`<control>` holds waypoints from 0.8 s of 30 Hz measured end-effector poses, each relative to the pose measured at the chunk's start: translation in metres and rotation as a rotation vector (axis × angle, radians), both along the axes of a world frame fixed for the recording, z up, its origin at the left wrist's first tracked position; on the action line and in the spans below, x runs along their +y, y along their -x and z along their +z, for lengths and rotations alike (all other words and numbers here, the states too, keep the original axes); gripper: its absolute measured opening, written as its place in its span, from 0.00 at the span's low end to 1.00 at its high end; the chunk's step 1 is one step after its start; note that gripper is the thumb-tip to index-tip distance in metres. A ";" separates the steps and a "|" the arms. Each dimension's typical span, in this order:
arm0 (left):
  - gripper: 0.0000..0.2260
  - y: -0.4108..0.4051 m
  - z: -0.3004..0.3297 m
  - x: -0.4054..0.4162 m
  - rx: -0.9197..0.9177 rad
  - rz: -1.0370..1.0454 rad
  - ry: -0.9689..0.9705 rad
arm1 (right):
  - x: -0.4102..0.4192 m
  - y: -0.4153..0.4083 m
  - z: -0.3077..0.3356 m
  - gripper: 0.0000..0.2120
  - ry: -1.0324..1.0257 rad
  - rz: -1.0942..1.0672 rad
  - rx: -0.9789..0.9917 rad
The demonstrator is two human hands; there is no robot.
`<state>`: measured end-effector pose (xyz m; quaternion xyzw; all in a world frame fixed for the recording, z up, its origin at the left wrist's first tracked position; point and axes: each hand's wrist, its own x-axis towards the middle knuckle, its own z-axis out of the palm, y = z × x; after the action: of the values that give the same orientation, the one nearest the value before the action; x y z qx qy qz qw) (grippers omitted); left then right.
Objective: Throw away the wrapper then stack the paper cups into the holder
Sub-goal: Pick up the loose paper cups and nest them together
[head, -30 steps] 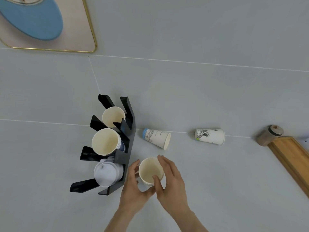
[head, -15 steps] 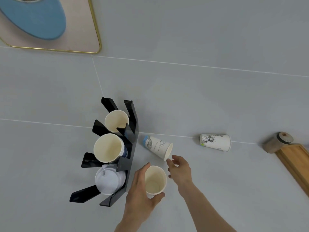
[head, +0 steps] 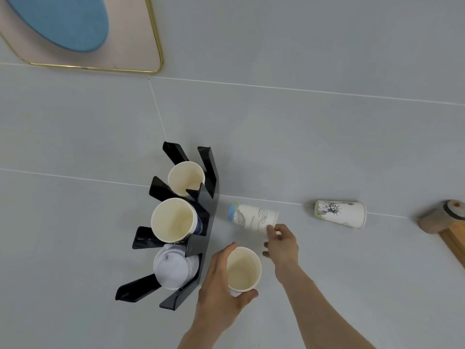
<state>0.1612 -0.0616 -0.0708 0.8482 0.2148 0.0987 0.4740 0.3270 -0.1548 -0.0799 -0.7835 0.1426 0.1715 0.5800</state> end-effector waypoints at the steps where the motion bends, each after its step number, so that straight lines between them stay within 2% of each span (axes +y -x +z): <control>1: 0.47 -0.001 0.000 0.000 0.007 0.011 0.010 | -0.006 0.001 0.008 0.08 -0.080 -0.022 -0.043; 4: 0.47 -0.002 -0.001 -0.002 0.024 0.041 0.036 | -0.028 0.004 0.038 0.09 -0.287 -0.056 -0.149; 6: 0.47 -0.002 -0.002 -0.004 0.035 0.048 0.042 | -0.042 0.011 0.059 0.09 -0.322 -0.033 -0.235; 11: 0.53 -0.002 -0.001 -0.007 0.031 0.012 0.139 | -0.063 0.037 0.080 0.09 -0.111 0.218 -0.588; 17: 0.52 0.006 0.000 -0.010 0.004 -0.004 0.306 | -0.062 0.069 0.062 0.14 0.046 0.434 -0.786; 24: 0.50 0.010 0.003 -0.013 -0.042 -0.010 0.256 | -0.061 0.095 0.047 0.37 0.171 0.670 -0.796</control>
<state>0.1515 -0.0745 -0.0677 0.7796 0.2118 0.0858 0.5832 0.2320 -0.2158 -0.0325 -0.8352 -0.3334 0.0242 0.4366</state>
